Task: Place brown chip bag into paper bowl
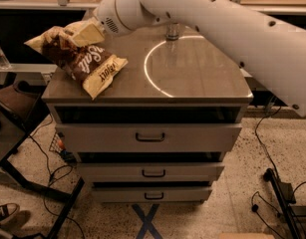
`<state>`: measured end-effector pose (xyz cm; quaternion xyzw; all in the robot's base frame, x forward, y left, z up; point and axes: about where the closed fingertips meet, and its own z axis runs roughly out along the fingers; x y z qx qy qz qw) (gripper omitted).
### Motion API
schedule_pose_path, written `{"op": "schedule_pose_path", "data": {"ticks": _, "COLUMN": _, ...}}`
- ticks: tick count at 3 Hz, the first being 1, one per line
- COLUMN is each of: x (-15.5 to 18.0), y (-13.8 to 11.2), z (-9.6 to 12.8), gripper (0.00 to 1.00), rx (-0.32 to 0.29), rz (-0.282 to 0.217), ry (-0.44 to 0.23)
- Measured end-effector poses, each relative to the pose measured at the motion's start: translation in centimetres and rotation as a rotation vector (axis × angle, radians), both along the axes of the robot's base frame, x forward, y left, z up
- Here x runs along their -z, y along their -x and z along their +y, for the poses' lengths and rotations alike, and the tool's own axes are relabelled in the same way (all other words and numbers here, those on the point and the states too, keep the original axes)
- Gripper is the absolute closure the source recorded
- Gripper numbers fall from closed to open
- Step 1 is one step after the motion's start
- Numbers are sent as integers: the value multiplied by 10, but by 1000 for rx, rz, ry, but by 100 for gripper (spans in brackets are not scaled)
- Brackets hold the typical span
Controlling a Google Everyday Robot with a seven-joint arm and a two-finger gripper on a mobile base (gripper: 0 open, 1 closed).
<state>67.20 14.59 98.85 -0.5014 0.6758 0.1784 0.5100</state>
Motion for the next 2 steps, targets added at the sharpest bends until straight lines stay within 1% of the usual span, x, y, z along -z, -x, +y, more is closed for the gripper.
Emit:
{"op": "schedule_pose_path", "data": {"ticks": 1, "x": 0, "y": 1, "z": 1, "gripper": 0, "rx": -2, "rz": 0, "ry": 0}}
{"op": "schedule_pose_path", "data": {"ticks": 2, "x": 0, "y": 1, "z": 1, "gripper": 0, "rx": -2, "rz": 0, "ry": 0}}
